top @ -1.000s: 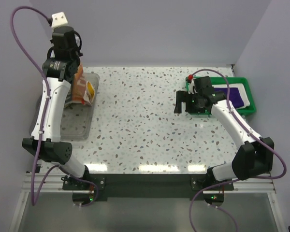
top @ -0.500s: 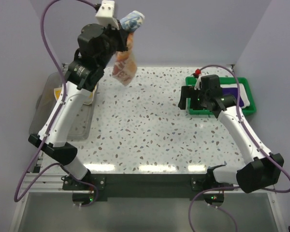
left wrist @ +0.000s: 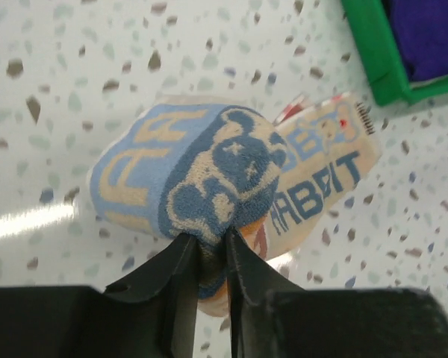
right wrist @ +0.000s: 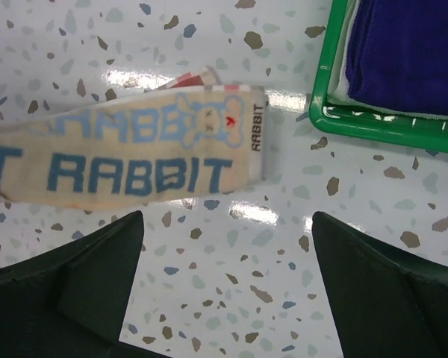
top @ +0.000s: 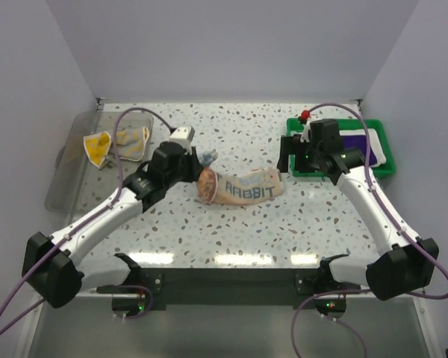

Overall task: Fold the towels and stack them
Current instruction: Move the towel to the center of the board

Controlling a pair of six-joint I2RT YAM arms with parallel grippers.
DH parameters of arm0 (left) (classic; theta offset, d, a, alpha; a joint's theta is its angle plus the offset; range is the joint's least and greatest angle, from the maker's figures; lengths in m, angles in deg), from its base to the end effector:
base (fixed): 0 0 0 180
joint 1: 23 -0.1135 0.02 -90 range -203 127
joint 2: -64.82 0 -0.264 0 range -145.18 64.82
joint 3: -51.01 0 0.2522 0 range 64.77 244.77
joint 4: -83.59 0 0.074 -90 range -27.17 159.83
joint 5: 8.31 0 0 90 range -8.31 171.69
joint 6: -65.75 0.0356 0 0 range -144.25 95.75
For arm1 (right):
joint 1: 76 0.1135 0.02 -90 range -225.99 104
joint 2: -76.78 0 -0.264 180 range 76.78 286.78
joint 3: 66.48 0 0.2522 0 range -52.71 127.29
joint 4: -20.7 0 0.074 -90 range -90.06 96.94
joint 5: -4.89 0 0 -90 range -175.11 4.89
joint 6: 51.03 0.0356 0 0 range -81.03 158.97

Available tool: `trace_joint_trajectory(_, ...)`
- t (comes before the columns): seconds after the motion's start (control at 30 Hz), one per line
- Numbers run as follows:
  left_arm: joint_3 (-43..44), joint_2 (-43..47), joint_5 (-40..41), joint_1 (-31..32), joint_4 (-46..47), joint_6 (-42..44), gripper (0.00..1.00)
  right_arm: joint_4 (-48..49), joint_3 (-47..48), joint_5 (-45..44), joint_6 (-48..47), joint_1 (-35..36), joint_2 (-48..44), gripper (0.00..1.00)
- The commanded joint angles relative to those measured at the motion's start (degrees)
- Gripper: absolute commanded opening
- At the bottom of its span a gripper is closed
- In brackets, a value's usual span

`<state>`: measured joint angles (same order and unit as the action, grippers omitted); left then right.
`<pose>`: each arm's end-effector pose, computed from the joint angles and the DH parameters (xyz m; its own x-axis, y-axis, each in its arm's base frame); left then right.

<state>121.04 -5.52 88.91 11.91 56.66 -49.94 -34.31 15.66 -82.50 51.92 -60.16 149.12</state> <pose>0.2326 -0.1569 0.3107 -0.5446 -0.1443 -0.8261 0.2663 0.9043 -0.3336 0.2551 0.0741 0.3302 -0.7334 0.0246 -0.6793 -0.1428 0.9715 0.1894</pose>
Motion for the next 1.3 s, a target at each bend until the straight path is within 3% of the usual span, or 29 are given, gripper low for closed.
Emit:
trace_joint_trajectory(0.0,-8.17,10.21,1.56,2.25,-0.70,-5.77,0.27,-0.40,-0.44,2.13,-1.52,0.51,1.05,0.97)
trace_joint_trajectory(0.07,-12.93,15.64,2.27,3.31,-3.86,-5.60,0.31,-0.67,-0.79,2.66,-1.79,0.86,2.71,0.96)
trace_joint_trajectory(0.17,-14.44,20.93,3.85,3.40,-6.16,-1.74,0.50,-1.11,-1.23,3.54,-1.53,1.83,5.87,0.91)
trace_joint_trajectory(0.2,-14.09,21.39,4.11,3.40,-6.25,-0.16,0.67,-1.20,-1.14,3.54,-1.35,2.18,6.93,0.90)
trace_joint_trajectory(0.3,-10.40,18.77,2.45,3.40,-5.82,5.99,0.80,-1.02,-1.84,2.40,0.05,2.53,9.57,0.87)
trace_joint_trajectory(0.47,-2.93,4.02,-10.98,3.40,-0.02,13.64,0.80,1.08,-5.17,-0.50,2.60,2.45,11.51,0.79)
trace_joint_trajectory(0.57,2.25,-5.28,-15.48,3.75,1.65,15.76,0.80,4.51,-6.50,4.04,2.78,1.48,12.83,0.75)
trace_joint_trajectory(0.73,6.39,-16.28,-15.32,3.93,6.57,16.20,0.78,10.49,-4.58,7.67,3.40,1.30,18.00,0.72)
trace_joint_trajectory(0.93,16.21,-28.93,-14.96,3.93,7.44,15.50,0.65,15.14,0.60,7.06,4.10,-0.54,26.60,0.61)
trace_joint_trajectory(1.27,27.31,-41.00,-14.44,3.84,4.82,17.52,0.62,17.88,3.78,11.09,1.91,-0.98,33.04,0.53)
